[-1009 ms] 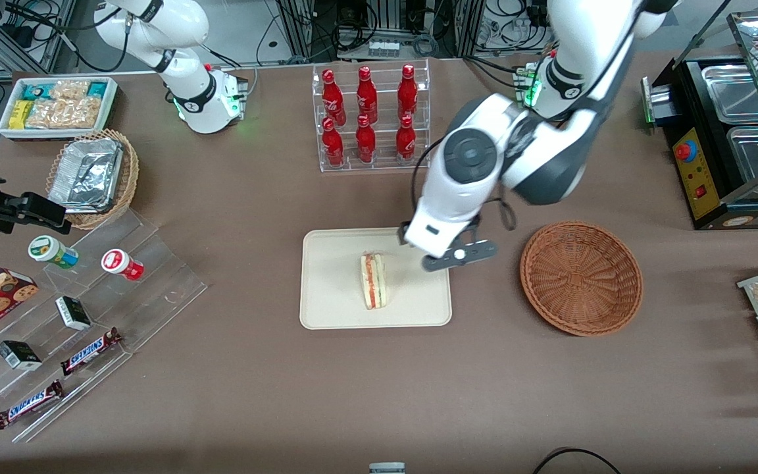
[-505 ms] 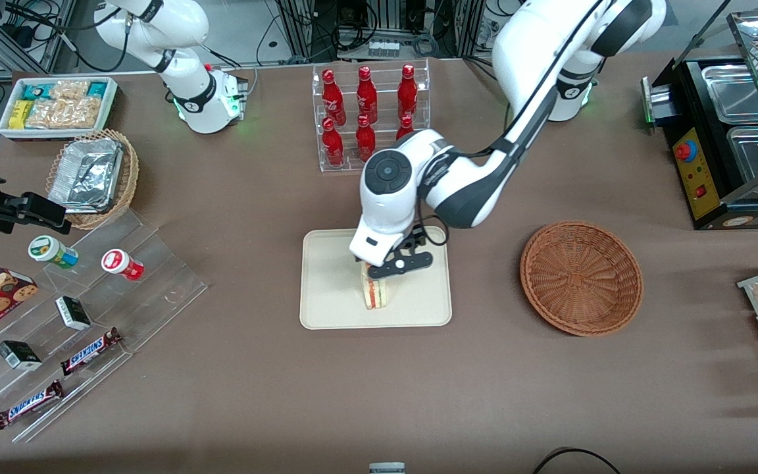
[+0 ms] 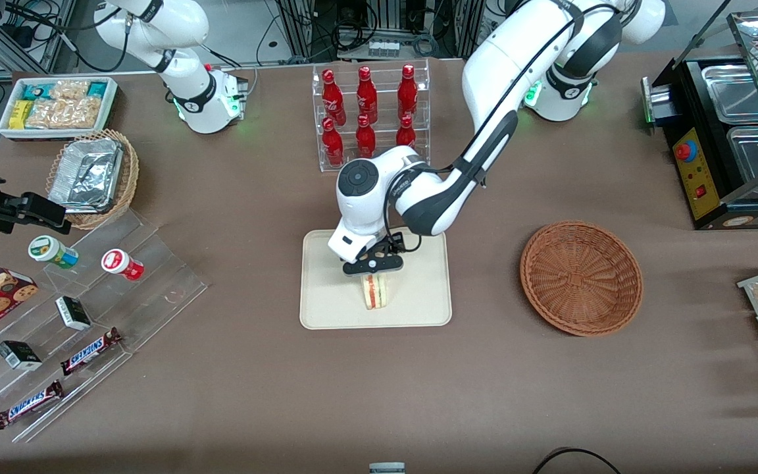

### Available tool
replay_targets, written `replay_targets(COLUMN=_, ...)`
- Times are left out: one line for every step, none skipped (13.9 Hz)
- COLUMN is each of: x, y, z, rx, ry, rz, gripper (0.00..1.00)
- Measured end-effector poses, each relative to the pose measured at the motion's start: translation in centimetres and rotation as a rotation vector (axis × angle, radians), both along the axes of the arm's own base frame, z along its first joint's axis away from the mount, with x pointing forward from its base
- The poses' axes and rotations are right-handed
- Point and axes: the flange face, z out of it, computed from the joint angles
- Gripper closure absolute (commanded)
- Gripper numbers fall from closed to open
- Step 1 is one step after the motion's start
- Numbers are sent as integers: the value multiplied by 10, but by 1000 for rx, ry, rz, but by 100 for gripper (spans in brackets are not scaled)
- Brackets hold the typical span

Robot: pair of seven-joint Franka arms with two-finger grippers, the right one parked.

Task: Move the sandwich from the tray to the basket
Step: 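Lower the left gripper over the wrapped sandwich and close on it, then lift the sandwich and carry it over the wicker basket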

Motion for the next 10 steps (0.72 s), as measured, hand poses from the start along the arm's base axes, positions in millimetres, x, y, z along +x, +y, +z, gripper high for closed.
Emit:
replay_targets(x=-1, y=-1, z=-4, rx=2, ry=1, rz=0, gripper=16)
replay_targets(x=-2, y=-2, z=-8, rx=4, ry=4, rz=1, gripper=39)
replay_targets(x=-3, y=-2, z=-11, rx=6, ry=6, rz=1, gripper=59)
replay_targets(x=-4, y=-2, z=-12, rx=7, ry=8, rz=1, gripper=78)
replay_targets(x=-3, y=-2, z=-12, rx=7, ry=7, rz=2, gripper=91)
replay_targets(x=-2, y=-2, z=-11, rx=6, ry=5, rz=4, gripper=98)
replay_targets(x=0, y=-1, z=-9, rx=4, ry=0, rz=7, gripper=100)
replay_targets(x=4, y=-1, z=-5, rx=-1, ry=-6, rz=13, gripper=100)
replay_targets(x=8, y=0, z=1, rx=-9, ry=-16, rz=21, gripper=100)
replay_targets(x=15, y=3, z=11, rx=-18, ry=-29, rz=35, gripper=100)
